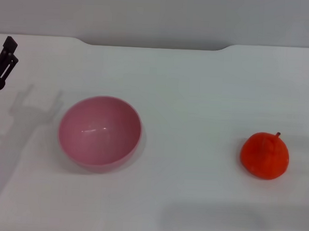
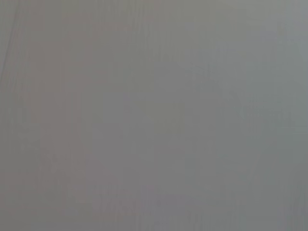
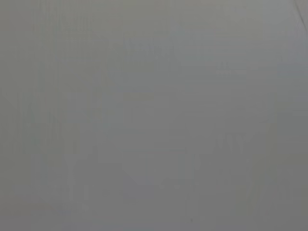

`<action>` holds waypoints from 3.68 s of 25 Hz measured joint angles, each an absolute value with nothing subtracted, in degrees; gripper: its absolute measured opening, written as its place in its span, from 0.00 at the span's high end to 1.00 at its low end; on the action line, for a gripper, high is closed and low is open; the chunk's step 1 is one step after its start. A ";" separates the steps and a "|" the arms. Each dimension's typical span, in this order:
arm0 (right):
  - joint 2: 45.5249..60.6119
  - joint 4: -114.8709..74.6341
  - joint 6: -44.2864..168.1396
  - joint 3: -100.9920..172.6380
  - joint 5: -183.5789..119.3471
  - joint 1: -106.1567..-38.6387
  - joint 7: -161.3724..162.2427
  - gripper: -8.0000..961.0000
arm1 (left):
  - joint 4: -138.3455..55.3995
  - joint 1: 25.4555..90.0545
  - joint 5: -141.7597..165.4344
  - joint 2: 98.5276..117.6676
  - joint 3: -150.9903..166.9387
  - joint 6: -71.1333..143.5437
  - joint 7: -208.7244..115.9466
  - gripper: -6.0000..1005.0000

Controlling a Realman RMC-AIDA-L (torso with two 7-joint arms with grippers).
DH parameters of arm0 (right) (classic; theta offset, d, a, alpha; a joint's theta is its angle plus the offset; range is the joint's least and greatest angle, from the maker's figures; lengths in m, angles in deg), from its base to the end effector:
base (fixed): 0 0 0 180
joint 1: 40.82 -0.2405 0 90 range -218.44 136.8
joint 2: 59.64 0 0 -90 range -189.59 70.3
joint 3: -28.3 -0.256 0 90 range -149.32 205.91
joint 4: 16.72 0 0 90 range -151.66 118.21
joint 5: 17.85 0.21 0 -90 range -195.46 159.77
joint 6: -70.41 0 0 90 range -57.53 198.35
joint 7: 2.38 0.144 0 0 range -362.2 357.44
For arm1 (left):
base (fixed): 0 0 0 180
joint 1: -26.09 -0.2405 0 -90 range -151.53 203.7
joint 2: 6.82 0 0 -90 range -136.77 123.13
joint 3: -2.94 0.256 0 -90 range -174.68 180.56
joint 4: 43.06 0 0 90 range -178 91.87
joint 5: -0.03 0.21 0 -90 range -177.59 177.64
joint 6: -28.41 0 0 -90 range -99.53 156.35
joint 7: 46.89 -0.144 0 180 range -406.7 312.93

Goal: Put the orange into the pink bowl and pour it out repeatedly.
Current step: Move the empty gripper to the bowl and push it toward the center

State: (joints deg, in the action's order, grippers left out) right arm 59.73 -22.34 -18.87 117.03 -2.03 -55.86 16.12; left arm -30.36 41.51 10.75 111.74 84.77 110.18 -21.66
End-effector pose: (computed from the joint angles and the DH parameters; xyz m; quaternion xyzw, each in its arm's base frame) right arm 0.3608 0.2602 0.0555 -0.5598 0.1966 0.4027 0.6971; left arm -0.3310 0.2875 0.0256 -0.6818 -0.1904 -0.4145 0.5719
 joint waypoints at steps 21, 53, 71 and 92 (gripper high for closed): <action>59.71 -21.69 -18.52 117.50 -2.12 -56.18 15.88 0.30 | -27.53 41.19 10.91 110.90 85.38 112.93 -16.30 0.20; 59.66 -21.21 -14.93 119.09 -2.22 -56.84 15.72 0.30 | 44.23 48.12 127.90 109.02 61.69 108.97 84.22 0.36; 59.68 -21.21 -14.92 119.93 -2.22 -56.79 16.06 0.30 | 32.05 48.66 134.17 110.90 66.40 102.35 83.45 0.35; 59.72 -21.42 -14.62 120.32 -2.20 -56.86 16.17 0.30 | 23.09 49.05 134.14 111.08 68.30 98.37 81.78 0.36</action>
